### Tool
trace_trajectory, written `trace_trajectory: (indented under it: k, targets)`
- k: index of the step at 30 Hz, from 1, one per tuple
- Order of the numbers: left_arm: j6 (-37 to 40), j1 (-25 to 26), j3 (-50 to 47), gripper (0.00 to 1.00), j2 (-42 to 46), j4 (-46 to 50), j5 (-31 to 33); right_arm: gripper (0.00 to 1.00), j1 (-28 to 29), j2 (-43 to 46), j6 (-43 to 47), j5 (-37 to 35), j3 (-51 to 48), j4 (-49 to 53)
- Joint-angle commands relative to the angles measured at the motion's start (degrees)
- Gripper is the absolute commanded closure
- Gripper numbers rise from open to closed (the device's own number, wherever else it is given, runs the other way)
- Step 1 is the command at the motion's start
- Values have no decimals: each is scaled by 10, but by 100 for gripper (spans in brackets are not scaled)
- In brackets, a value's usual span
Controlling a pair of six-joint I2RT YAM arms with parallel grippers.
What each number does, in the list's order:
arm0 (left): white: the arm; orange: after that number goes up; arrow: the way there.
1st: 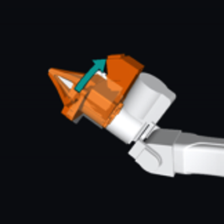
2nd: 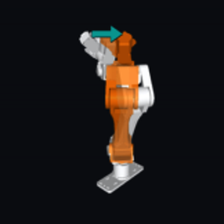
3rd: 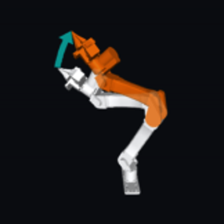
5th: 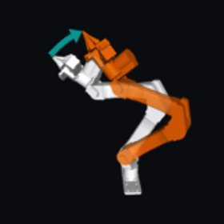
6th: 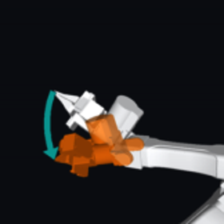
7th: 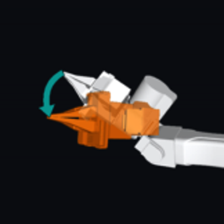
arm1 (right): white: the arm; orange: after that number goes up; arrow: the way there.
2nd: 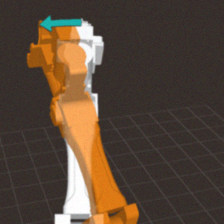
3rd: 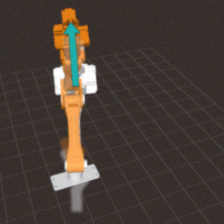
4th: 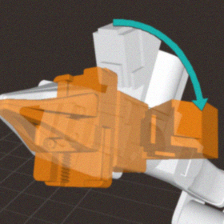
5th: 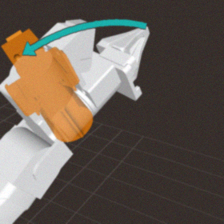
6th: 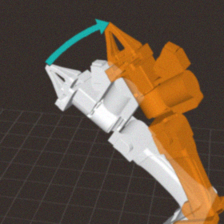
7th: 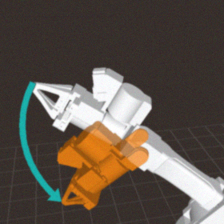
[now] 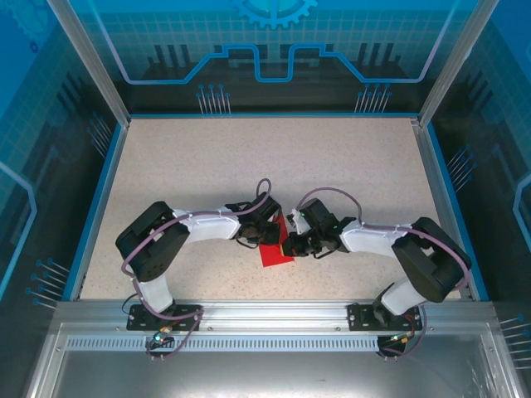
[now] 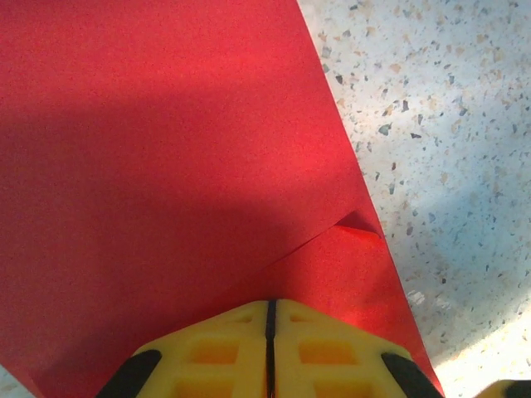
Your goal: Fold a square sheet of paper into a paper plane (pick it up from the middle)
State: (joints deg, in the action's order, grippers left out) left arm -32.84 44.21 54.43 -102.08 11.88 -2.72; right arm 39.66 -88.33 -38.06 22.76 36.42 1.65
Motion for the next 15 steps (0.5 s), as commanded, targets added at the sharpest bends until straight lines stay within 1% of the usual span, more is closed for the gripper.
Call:
trace_trajectory:
  k: [1,7,15]
  targets:
    - [14,-6,-39,91,-28,86,40,99,13,-37,-9,16,13,-21]
    - [17,-7,-44,92,-20,91,46,99,14,-60,11,-2,-7,-5]
    - [30,-12,-53,93,-13,105,62,100,12,-45,20,-36,-57,41]
